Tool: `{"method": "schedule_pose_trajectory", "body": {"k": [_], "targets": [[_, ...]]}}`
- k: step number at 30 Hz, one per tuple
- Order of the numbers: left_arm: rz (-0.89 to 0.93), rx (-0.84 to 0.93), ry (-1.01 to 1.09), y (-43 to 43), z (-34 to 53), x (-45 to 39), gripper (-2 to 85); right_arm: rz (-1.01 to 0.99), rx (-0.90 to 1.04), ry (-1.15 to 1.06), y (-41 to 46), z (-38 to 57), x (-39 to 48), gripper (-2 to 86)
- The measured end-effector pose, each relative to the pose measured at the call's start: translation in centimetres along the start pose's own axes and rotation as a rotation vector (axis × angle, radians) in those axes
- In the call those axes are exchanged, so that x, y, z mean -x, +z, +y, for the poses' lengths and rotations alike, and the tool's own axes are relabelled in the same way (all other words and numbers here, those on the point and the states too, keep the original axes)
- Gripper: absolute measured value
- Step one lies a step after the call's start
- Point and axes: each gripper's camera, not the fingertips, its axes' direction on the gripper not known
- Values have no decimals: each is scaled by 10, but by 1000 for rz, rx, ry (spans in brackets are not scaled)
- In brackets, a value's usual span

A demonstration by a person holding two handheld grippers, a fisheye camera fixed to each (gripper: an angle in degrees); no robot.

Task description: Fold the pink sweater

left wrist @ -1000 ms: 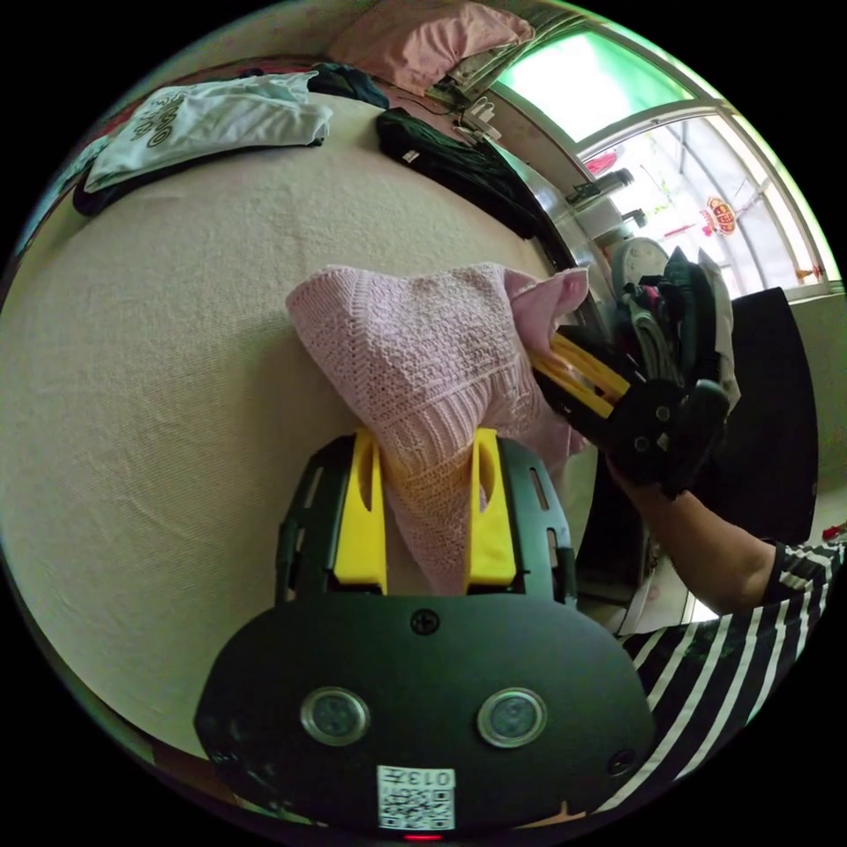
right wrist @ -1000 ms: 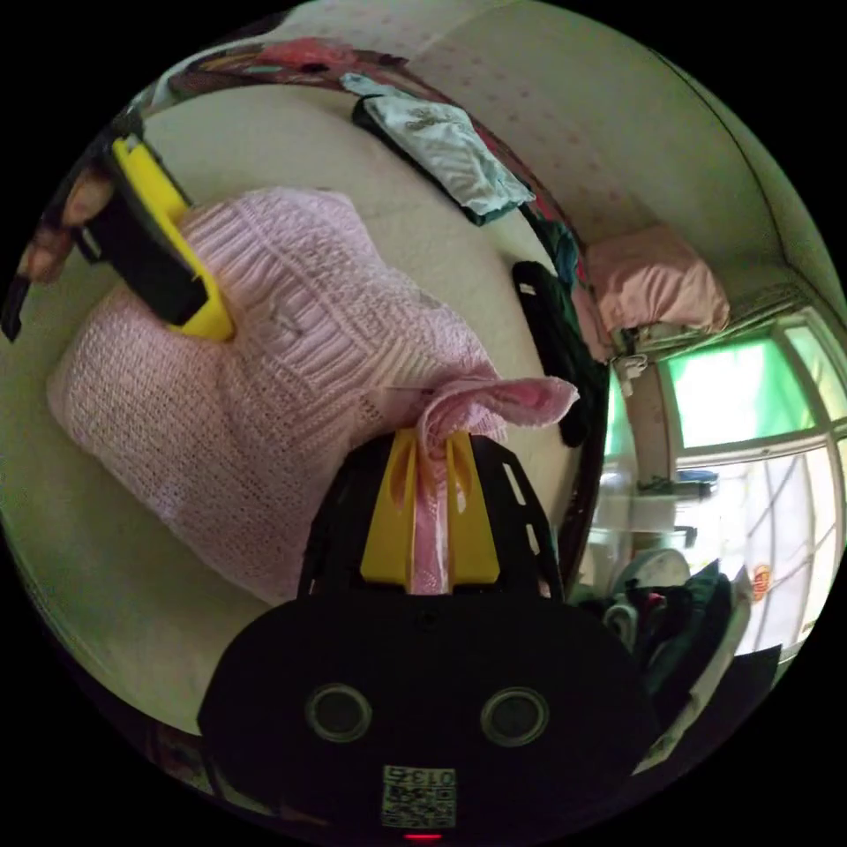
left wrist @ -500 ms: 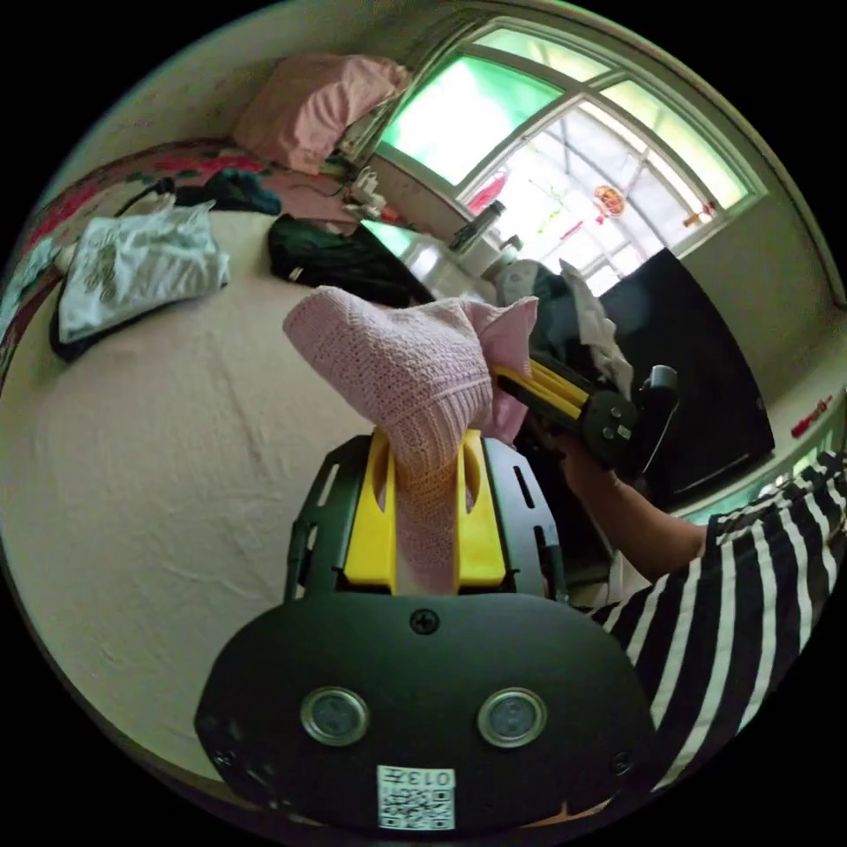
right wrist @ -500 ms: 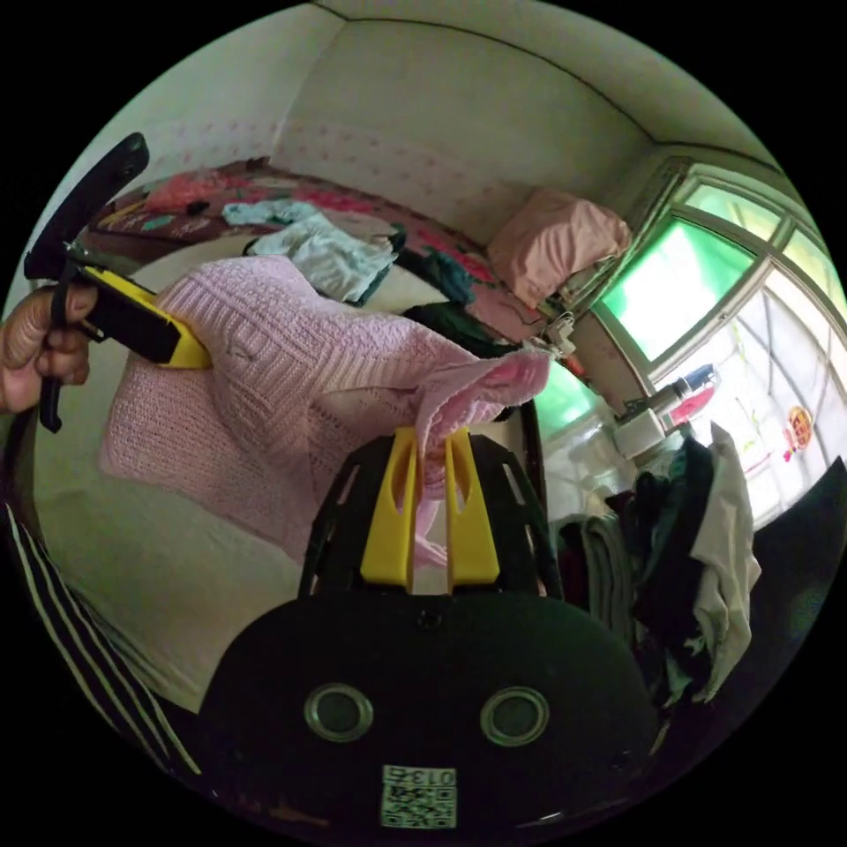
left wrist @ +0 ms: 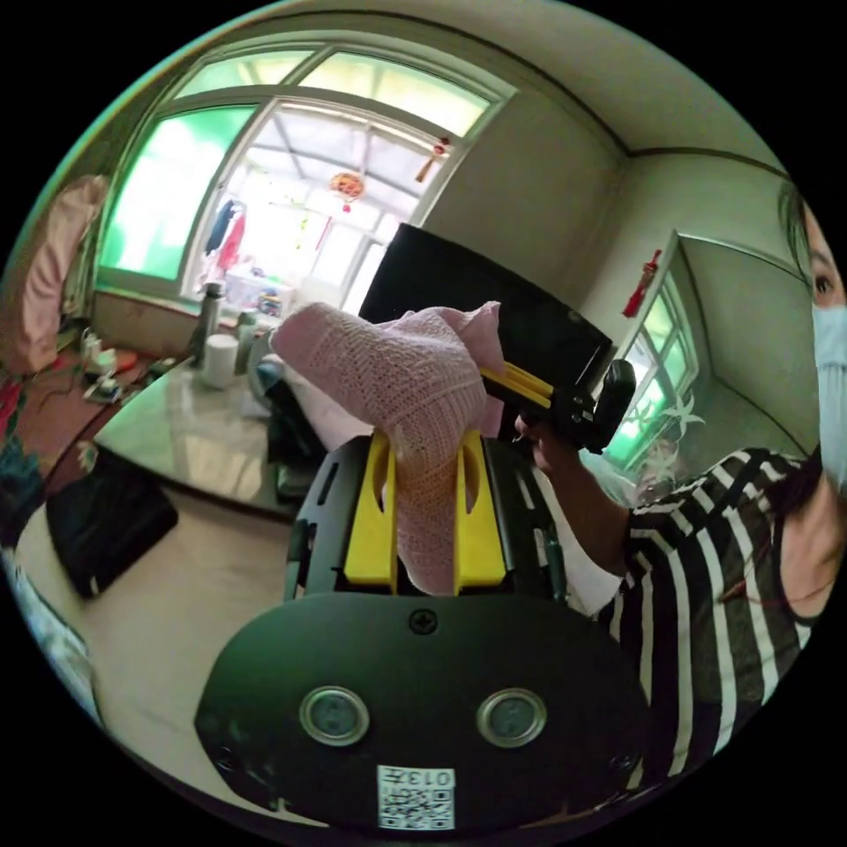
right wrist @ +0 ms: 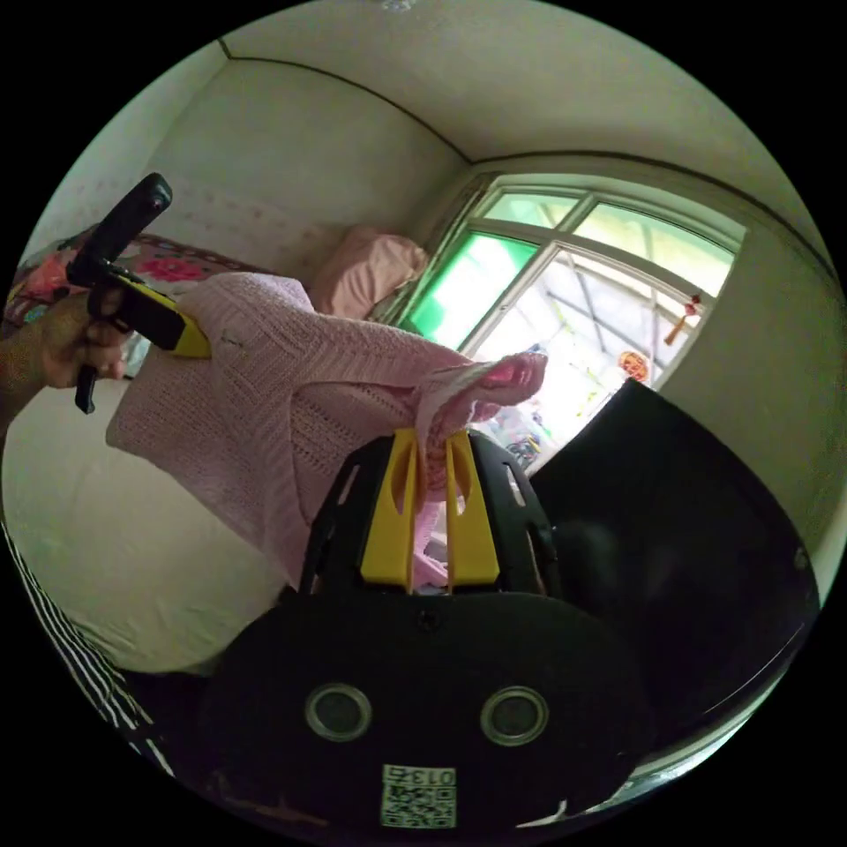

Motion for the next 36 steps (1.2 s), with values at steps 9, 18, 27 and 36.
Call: {"method": "schedule_pose_trajectory", "body": {"k": [9, 18, 27, 36], "targets": [[-130, 114, 79, 183, -140, -6, 113, 44, 189, 84, 83, 20, -172, 53], [-249, 209, -233, 301, -145, 43, 125, -118, 375, 83, 245, 103, -176, 45], [-371, 28, -174, 292, -131, -5, 136, -149, 168, 279, 187, 130, -220, 91], [-884, 139, 334, 342, -162, -85, 86, -71, -62, 38, 160, 75, -191, 5]]}}
